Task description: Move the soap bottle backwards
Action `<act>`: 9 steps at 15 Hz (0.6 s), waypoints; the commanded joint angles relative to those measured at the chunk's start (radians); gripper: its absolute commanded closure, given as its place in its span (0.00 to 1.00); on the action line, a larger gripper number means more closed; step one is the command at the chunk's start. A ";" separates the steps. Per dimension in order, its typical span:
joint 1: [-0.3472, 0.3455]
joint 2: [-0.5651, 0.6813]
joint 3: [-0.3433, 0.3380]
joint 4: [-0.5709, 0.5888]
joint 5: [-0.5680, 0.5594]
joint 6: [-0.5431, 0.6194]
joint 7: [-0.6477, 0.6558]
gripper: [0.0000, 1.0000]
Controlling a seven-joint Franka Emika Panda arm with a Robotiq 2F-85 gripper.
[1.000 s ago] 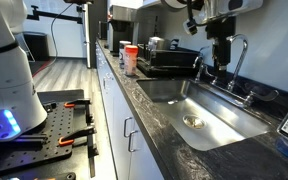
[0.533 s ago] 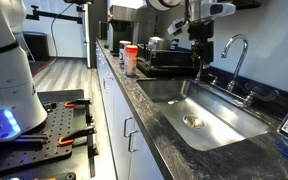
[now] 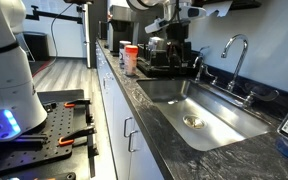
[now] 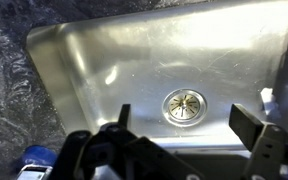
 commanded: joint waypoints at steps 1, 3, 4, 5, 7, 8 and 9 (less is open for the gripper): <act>-0.001 -0.072 0.012 -0.053 0.032 -0.056 -0.113 0.00; -0.001 -0.095 0.012 -0.064 0.047 -0.091 -0.164 0.00; -0.001 -0.106 0.013 -0.068 0.052 -0.106 -0.182 0.00; -0.001 -0.116 0.012 -0.072 0.057 -0.119 -0.201 0.00; -0.001 -0.135 0.012 -0.074 0.065 -0.154 -0.226 0.00; 0.000 -0.144 0.013 -0.071 0.068 -0.181 -0.230 0.00; -0.001 -0.151 0.015 -0.069 0.063 -0.202 -0.224 0.00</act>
